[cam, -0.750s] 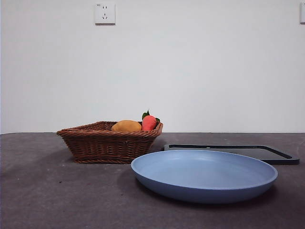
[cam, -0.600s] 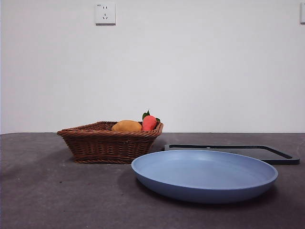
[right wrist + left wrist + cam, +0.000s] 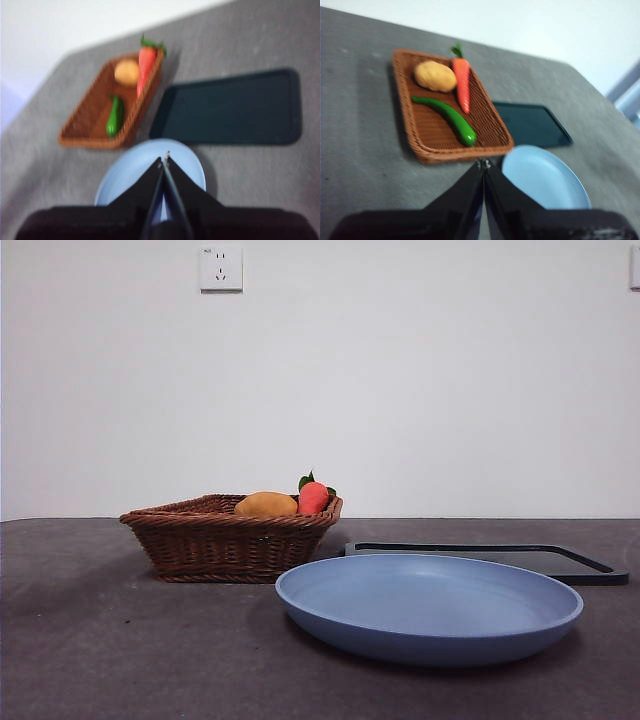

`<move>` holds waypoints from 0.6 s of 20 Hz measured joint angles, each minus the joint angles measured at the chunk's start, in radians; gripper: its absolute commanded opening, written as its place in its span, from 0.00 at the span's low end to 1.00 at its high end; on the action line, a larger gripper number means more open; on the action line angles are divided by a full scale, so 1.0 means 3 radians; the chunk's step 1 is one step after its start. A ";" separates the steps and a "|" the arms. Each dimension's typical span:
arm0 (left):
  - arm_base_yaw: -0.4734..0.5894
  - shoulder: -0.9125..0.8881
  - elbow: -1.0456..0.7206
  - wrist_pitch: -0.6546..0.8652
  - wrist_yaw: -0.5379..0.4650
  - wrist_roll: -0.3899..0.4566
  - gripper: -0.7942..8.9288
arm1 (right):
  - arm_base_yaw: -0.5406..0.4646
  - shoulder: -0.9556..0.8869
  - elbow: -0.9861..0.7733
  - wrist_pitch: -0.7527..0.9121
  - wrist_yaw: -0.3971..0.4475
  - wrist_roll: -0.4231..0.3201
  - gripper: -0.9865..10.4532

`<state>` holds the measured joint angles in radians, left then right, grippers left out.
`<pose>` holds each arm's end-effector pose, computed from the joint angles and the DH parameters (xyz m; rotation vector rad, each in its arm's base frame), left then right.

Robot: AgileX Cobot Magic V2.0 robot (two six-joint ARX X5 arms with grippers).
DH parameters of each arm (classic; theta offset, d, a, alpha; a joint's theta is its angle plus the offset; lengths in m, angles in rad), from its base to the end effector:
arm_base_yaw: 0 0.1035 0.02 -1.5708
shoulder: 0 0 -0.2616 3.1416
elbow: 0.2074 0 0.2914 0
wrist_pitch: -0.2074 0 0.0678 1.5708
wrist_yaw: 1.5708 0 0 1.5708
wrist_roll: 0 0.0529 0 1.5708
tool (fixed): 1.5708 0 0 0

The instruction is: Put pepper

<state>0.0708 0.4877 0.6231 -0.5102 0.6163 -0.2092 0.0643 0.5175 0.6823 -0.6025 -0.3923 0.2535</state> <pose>0.1684 -0.0187 0.2834 -0.3296 0.4133 -0.5008 0.1681 0.0311 0.2894 0.3172 0.4909 0.3922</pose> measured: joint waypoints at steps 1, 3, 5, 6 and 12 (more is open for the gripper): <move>-0.0010 0.0099 0.0090 -0.0092 0.0074 0.0083 0.09 | 0.0018 0.0127 0.0150 -0.0177 -0.0004 -0.0100 0.09; -0.0051 0.0220 0.0217 -0.0276 0.0127 0.0201 0.09 | 0.0048 0.0298 0.0360 -0.0429 -0.0003 -0.0258 0.09; -0.0117 0.0341 0.0362 -0.0516 0.0144 0.0353 0.09 | 0.0080 0.0464 0.0585 -0.0710 -0.0001 -0.0460 0.09; -0.0172 0.0420 0.0451 -0.0694 0.0151 0.0468 0.09 | 0.0102 0.0570 0.0731 -0.0912 -0.0003 -0.0608 0.09; -0.0334 0.0540 0.0617 -0.1166 0.0135 0.0882 0.09 | 0.0137 0.0867 0.1062 -0.1687 0.0005 -0.1227 0.09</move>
<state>-0.0296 0.6498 0.8082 -0.8600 0.6567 0.0555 0.1055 0.7776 1.0008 -1.1088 -0.3908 -0.1146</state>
